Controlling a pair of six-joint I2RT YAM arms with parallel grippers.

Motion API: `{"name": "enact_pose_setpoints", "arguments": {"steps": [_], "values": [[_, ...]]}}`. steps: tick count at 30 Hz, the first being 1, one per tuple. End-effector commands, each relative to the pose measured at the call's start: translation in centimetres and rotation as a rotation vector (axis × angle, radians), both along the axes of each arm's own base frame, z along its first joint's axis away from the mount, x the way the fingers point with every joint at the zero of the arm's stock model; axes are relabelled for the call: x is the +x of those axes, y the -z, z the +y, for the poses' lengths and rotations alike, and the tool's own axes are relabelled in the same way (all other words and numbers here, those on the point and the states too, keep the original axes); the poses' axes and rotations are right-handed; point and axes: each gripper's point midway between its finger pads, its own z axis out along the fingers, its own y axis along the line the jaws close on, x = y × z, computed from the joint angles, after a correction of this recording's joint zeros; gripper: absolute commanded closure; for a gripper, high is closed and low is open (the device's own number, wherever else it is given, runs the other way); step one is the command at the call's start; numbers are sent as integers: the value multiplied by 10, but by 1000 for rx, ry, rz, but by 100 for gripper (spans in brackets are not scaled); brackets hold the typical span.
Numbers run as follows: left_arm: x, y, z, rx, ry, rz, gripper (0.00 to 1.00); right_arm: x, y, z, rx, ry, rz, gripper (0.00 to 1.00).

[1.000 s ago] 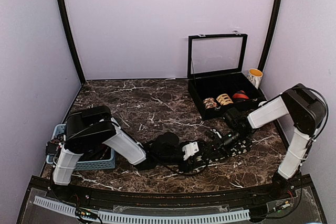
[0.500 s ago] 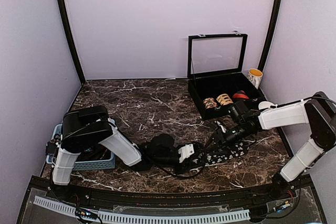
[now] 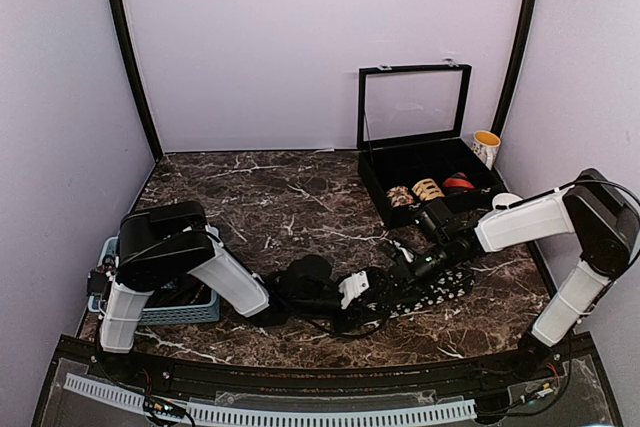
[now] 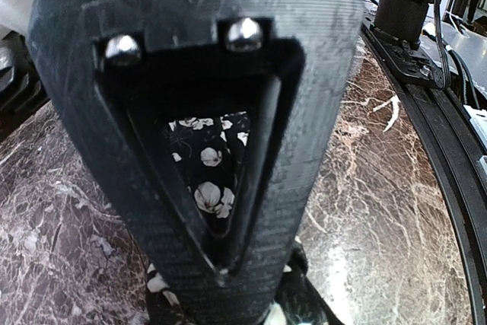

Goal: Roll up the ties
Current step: Roll the tie at the center of the board.

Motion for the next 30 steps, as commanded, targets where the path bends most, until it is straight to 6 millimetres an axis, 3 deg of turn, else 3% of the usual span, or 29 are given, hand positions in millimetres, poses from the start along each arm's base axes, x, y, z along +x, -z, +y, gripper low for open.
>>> {"name": "enact_pose_setpoints", "arguments": {"steps": [1,5,10,14,18,26,30], "values": [[-19,44,24,161,17,117,64,-4,13,-2,-43,-36,-11,77],[-18,44,25,167,9,118,62,-5,21,-7,-75,-46,-9,100],[-13,38,23,158,-10,101,49,-1,31,-18,-119,-29,-5,100],[-3,20,20,121,-42,47,35,5,40,-38,-175,13,5,100],[2,7,15,83,-59,10,28,8,51,-59,-226,49,19,100],[11,0,-6,41,-82,-1,25,-3,70,-83,-316,44,44,100],[10,-2,-20,-3,-81,52,25,-4,72,-83,-313,57,52,100]]}}
